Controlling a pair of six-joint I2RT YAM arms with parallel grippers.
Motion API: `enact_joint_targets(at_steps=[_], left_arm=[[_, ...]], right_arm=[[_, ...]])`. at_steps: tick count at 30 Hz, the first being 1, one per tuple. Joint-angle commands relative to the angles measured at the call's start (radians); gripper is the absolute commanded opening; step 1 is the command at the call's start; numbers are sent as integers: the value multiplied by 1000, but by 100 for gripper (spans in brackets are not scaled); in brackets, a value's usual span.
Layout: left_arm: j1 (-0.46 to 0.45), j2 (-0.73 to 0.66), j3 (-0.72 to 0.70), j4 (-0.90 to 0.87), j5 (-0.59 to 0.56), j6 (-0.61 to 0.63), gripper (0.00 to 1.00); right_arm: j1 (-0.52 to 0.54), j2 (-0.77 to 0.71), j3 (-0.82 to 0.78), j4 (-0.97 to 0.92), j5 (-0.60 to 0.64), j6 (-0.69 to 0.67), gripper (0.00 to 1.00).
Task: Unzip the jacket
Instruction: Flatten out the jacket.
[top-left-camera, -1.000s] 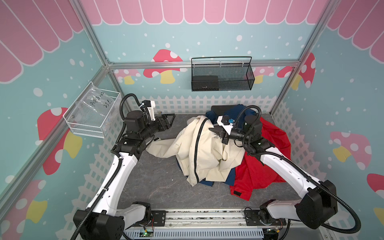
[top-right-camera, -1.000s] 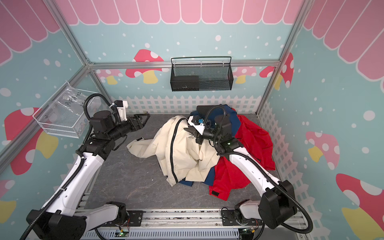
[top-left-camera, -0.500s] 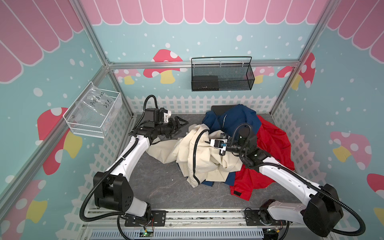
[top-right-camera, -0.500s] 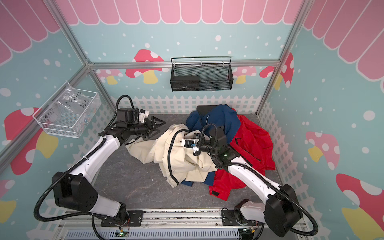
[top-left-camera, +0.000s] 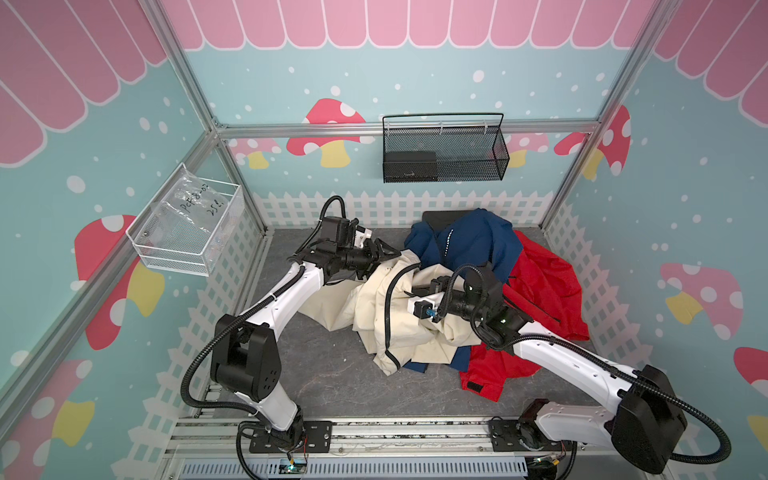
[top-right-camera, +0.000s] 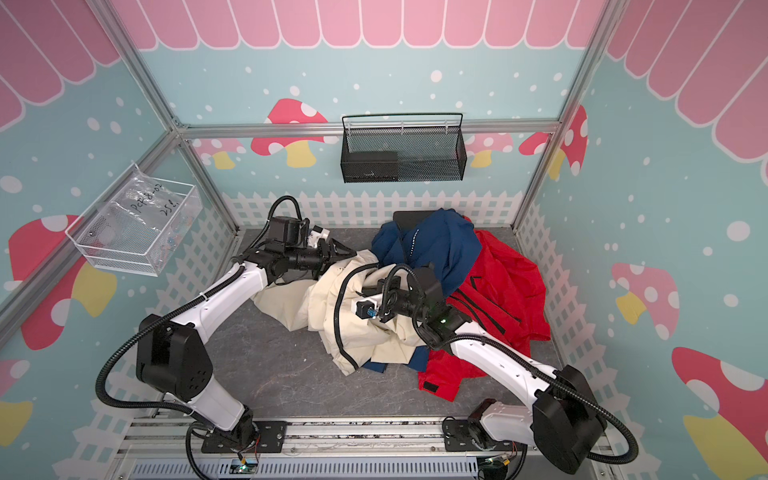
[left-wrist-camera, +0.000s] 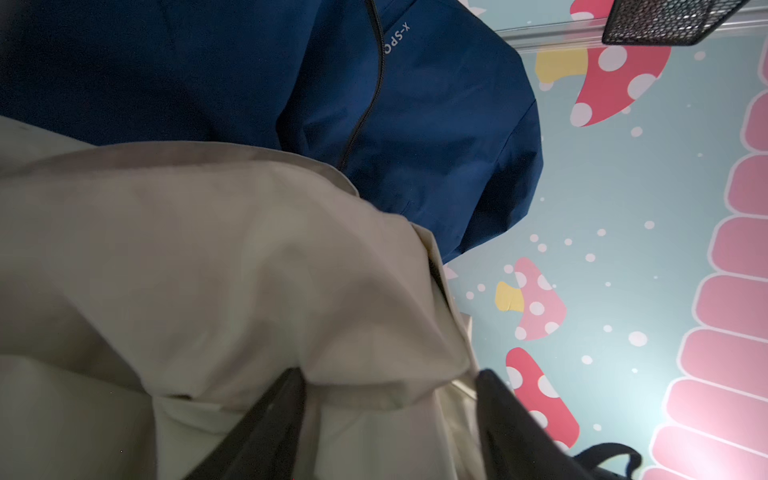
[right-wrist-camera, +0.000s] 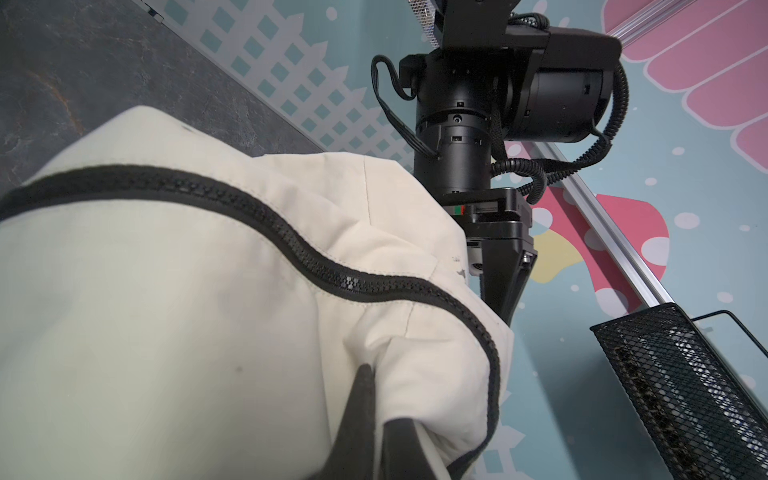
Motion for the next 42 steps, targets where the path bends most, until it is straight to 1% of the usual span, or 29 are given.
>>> enact_joint_targets(at_steps=[1, 3, 6, 7, 8, 11, 12, 14, 15, 16, 18, 21, 24, 26, 31, 33, 34, 36, 38, 39, 42], left_arm=[[-26, -5, 78, 185, 21, -99, 41], [-37, 14, 153, 223, 29, -123, 29], [-54, 62, 285, 223, 64, -149, 3], [-56, 68, 313, 232, 64, -152, 0], [-56, 71, 328, 252, 59, -153, 0], [-46, 76, 353, 424, 51, -206, 0], [-43, 82, 370, 500, 53, -210, 0], [-30, 93, 426, 573, 58, -173, 0], [-23, 97, 457, 595, 64, -133, 0], [-18, 95, 490, 593, 65, -71, 0], [-12, 84, 538, 567, 60, 60, 0], [-11, 67, 595, 514, 78, 274, 0], [-12, 77, 679, 369, 69, 452, 0], [-12, 95, 738, 295, 75, 535, 0], [0, 121, 864, 161, 110, 716, 0], [20, 124, 895, 153, 124, 722, 0], [29, 125, 905, 153, 125, 717, 0], [45, 119, 914, 154, 119, 712, 0], [56, 112, 913, 155, 114, 710, 0], [59, 107, 909, 154, 115, 712, 0], [66, 94, 896, 164, 114, 709, 0]], right_arm=[[4, -18, -26, 65, 53, -7, 0], [2, -13, -26, 74, 72, 28, 0], [-16, -4, -23, 106, 109, 111, 0], [-25, 0, -19, 112, 120, 140, 0], [-34, 3, -15, 119, 129, 167, 0], [-83, 22, 17, 136, 114, 298, 0], [-103, 31, 37, 134, 91, 362, 7], [-144, 35, 74, 125, 16, 473, 34], [-170, 30, 93, 123, -35, 532, 51], [-200, 24, 111, 119, -99, 590, 61], [-252, 5, 153, 99, -191, 677, 74], [-313, -26, 212, 45, -261, 745, 81], [-366, -26, 290, -1, -322, 798, 83], [-403, -6, 349, -20, -384, 835, 82], [-494, 131, 568, -91, -549, 907, 76], [-518, 178, 629, -92, -565, 943, 75], [-525, 197, 649, -94, -554, 954, 75], [-534, 232, 685, -135, -513, 974, 78], [-535, 247, 704, -191, -500, 978, 82], [-534, 248, 698, -207, -512, 983, 85], [-526, 227, 619, -188, -521, 1011, 84]])
